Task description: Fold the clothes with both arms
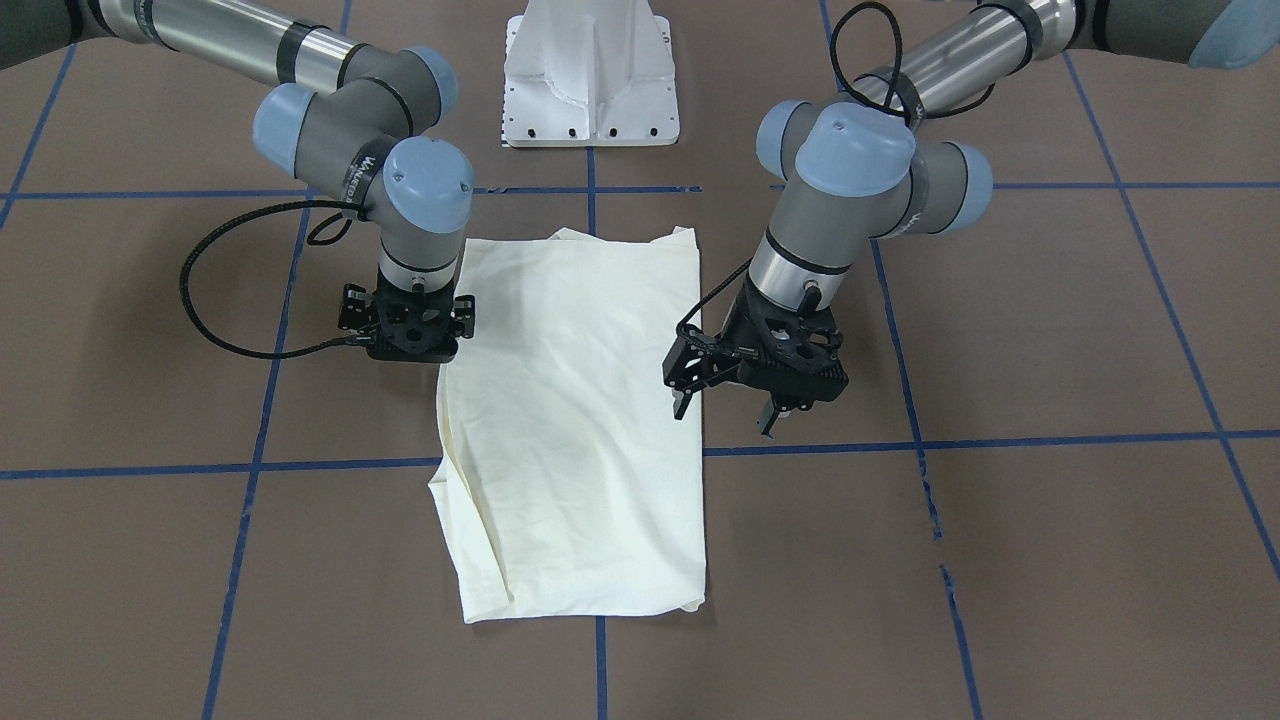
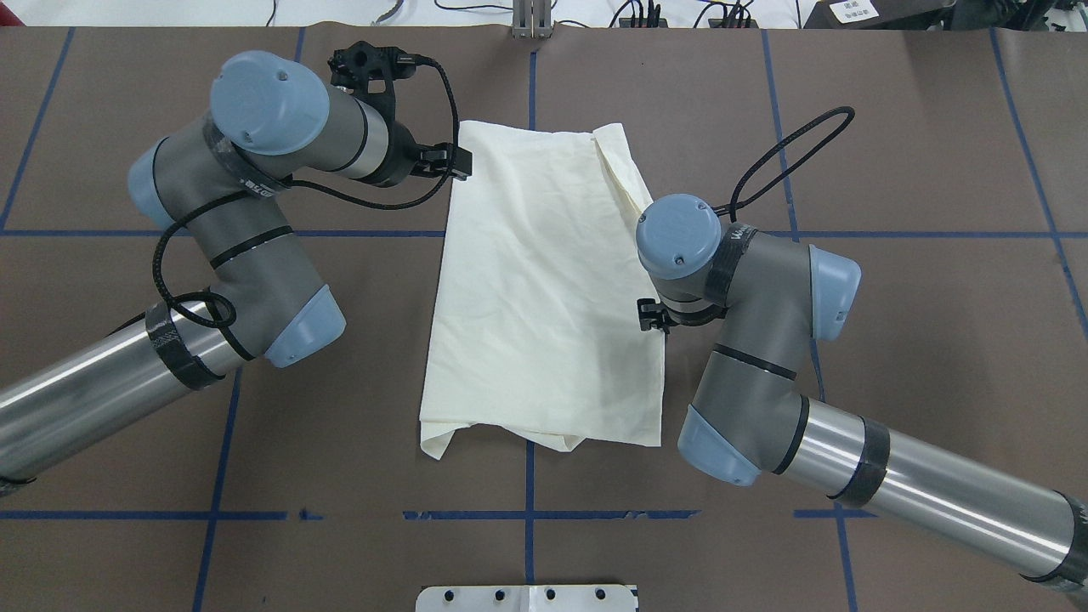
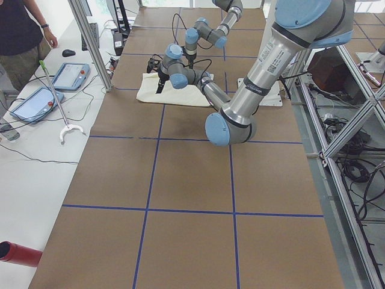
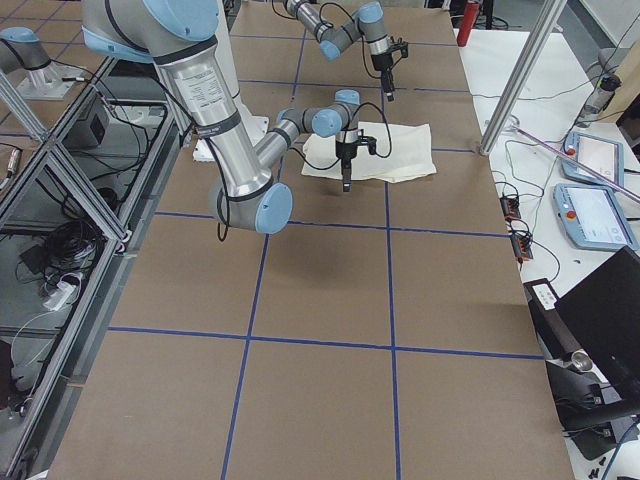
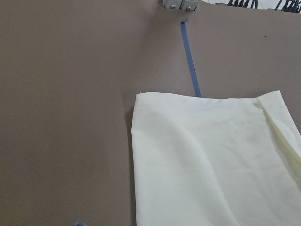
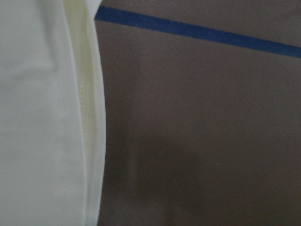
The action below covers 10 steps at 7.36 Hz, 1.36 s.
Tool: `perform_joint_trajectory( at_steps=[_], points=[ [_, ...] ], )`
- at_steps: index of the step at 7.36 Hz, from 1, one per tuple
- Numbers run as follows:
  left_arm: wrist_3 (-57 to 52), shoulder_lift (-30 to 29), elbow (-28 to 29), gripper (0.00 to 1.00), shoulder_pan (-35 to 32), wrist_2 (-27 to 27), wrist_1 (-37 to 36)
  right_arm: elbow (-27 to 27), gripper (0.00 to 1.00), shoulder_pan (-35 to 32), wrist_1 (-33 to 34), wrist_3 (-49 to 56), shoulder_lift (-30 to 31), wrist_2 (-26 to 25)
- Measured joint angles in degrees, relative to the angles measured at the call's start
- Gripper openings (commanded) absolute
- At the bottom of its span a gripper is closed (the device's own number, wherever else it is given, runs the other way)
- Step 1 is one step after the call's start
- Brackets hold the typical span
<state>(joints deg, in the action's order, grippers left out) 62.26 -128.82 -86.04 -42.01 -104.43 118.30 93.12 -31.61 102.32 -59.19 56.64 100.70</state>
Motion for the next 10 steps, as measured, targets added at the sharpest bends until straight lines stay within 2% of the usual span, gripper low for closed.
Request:
perform_joint_trajectory(
  at_steps=[3,5,7,9,10],
  points=[
    [-0.2,0.3,-0.6,1.0,0.0,-1.6,-0.1,1.3,1.0,-2.6,0.0,1.0,-2.4,1.4],
    [-0.2,0.4,-1.9,1.0,-0.1,-2.2,-0.1,-0.5,1.0,-4.0,-0.3,3.0,-5.0,1.4],
    [-0.1,0.5,-4.3,1.0,-0.1,-2.3,-0.2,-8.5,1.0,-6.3,-2.1,5.7,-9.8,1.5],
    [-0.6,0.5,-5.0,1.0,-0.1,-2.3,-0.1,-18.9,1.0,-8.0,-7.6,6.9,-14.0,1.6],
    [-0.8,0.6,-5.1,1.0,-0.2,-2.3,0.0,-22.0,1.0,-8.2,-9.5,7.1,-15.4,1.7]
  ],
)
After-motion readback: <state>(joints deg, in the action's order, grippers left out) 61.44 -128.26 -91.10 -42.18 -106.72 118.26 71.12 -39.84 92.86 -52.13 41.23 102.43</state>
